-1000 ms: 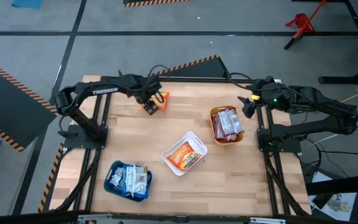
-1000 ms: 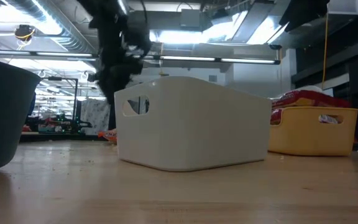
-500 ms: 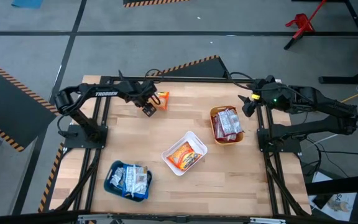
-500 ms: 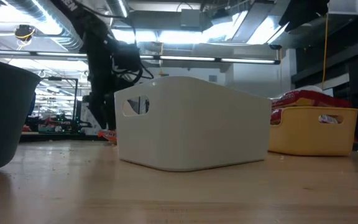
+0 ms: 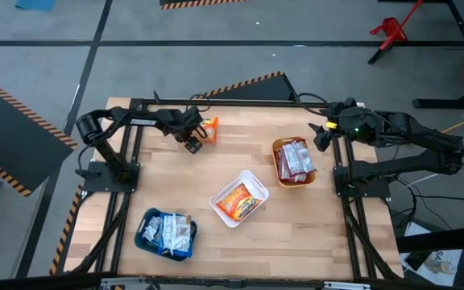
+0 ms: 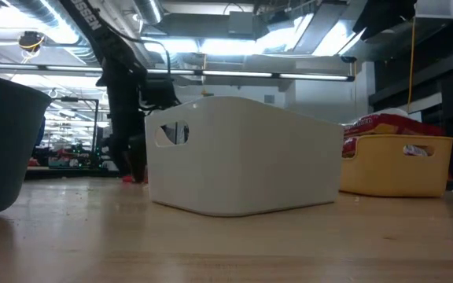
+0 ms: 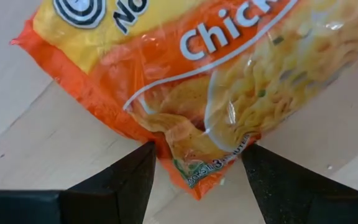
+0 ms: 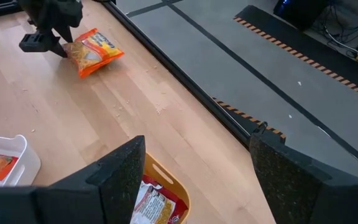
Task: Sort Maruchan noodles
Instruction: Put the orange noodle pack into the white bin
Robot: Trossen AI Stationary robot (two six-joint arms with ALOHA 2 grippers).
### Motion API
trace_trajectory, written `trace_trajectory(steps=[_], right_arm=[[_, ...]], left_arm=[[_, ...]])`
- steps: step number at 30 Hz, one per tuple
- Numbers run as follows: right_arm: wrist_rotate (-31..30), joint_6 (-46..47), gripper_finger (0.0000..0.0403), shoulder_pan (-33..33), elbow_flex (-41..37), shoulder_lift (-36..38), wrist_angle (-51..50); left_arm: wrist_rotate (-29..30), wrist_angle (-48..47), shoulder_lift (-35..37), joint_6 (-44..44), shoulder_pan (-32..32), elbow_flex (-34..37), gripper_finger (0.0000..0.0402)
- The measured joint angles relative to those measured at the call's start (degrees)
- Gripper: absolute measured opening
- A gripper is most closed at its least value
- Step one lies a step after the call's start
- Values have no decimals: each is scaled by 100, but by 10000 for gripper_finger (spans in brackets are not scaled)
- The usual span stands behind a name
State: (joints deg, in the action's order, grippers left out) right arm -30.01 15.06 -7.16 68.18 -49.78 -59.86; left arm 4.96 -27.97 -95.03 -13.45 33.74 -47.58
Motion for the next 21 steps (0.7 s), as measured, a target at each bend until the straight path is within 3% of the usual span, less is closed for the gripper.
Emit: trace_trajectory(steps=[6,15,21], right_arm=[[-1,10,277,-2,0,1,0],[-41,10,277,-2,0,0,0],[-42,10,277,-2,0,0,-2]], left_arm=[[49,-5,-104,-75,-104,0,201],[122,200,-115,-277,-120,8,22],[140,160,-100,-570,-274,-77,2]])
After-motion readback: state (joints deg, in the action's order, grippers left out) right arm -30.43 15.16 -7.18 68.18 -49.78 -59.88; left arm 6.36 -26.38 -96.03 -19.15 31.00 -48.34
